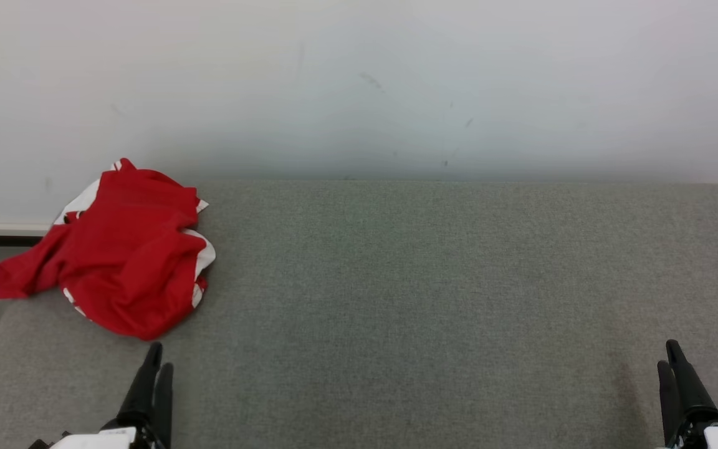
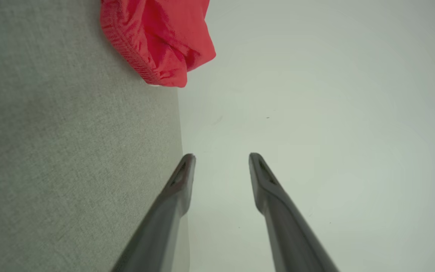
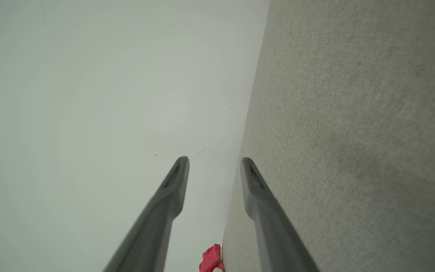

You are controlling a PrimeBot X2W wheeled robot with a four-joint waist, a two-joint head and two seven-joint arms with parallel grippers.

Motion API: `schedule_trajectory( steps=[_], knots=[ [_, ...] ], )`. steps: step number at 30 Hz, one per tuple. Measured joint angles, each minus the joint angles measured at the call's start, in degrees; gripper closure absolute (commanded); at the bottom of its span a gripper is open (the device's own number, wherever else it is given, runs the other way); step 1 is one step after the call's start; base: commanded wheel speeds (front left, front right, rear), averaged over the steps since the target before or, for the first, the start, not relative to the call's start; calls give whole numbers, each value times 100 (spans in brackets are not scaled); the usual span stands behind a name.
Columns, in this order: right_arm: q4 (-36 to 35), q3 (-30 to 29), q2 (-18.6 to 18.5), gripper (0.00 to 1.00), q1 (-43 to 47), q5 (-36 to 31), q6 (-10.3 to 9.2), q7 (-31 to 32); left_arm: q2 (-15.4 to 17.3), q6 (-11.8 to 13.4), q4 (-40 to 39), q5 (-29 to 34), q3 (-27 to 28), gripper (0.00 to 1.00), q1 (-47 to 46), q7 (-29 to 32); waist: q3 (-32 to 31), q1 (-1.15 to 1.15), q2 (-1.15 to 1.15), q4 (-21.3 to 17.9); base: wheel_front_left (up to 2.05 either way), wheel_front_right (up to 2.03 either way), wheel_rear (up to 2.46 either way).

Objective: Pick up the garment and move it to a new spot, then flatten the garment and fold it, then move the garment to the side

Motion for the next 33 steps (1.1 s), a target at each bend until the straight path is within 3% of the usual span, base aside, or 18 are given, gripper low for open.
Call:
schedule_trajectory(
  steps=[8,17,25,33],
  knots=[
    [-32,4,41,0,209,-129,0,-190,-19,1,73,92,-211,0,95,-171,0,0,0,-1,0,0,0],
    [-255,-3,35,0,337,-765,0,-433,-18,44,19,341,-458,0,96,-438,4,0,0,-25,0,0,0],
    [-430,4,-19,0,461,-1646,0,-615,-16,158,-67,1000,-672,0,95,-626,9,0,0,-51,0,0,0],
    [-602,37,-144,0,550,-2677,0,-808,-14,323,-226,2096,-859,0,93,-810,14,0,0,-83,0,0,0]
  ],
)
